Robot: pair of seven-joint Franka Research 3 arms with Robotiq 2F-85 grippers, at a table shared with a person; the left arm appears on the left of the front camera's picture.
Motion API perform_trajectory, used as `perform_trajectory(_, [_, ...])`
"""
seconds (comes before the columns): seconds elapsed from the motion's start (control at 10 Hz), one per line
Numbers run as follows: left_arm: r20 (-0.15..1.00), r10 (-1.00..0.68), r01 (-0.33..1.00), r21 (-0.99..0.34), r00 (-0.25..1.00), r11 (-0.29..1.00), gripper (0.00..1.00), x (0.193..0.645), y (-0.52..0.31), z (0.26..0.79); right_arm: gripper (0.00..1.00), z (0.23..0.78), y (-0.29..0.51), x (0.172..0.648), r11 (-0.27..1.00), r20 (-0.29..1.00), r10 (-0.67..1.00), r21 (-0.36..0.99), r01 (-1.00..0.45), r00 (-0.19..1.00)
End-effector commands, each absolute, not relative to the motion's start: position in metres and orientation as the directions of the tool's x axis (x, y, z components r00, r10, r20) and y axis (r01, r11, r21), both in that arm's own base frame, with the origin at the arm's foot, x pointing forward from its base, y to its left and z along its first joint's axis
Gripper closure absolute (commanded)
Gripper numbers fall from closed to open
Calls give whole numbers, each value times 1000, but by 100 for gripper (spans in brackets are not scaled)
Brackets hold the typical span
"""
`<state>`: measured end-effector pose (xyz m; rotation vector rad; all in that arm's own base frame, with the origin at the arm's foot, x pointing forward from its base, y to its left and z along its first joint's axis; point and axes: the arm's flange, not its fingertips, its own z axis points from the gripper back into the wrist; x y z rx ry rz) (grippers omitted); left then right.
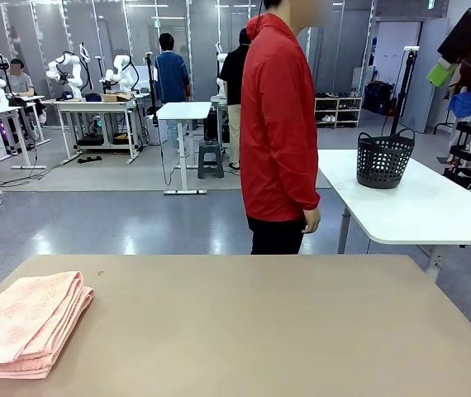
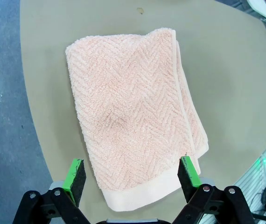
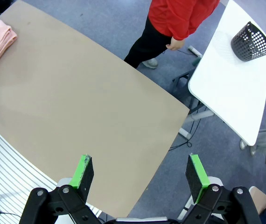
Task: Fold the towel.
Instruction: Pick up the 100 cm Hotel Towel and place it on the left side of the table.
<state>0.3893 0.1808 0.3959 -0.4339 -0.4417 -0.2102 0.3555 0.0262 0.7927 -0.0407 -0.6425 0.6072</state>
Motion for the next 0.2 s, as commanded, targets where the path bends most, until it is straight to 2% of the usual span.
perform_trajectory(0.0, [454, -117, 298, -353, 883, 887, 0, 393, 185, 397, 0, 794, 25, 356, 825, 551, 546, -222, -520, 631])
perform_trajectory(0.1, [454, -117, 298, -353, 883, 887, 0, 393, 185, 397, 0, 794, 25, 356, 825, 551, 546, -222, -520, 631])
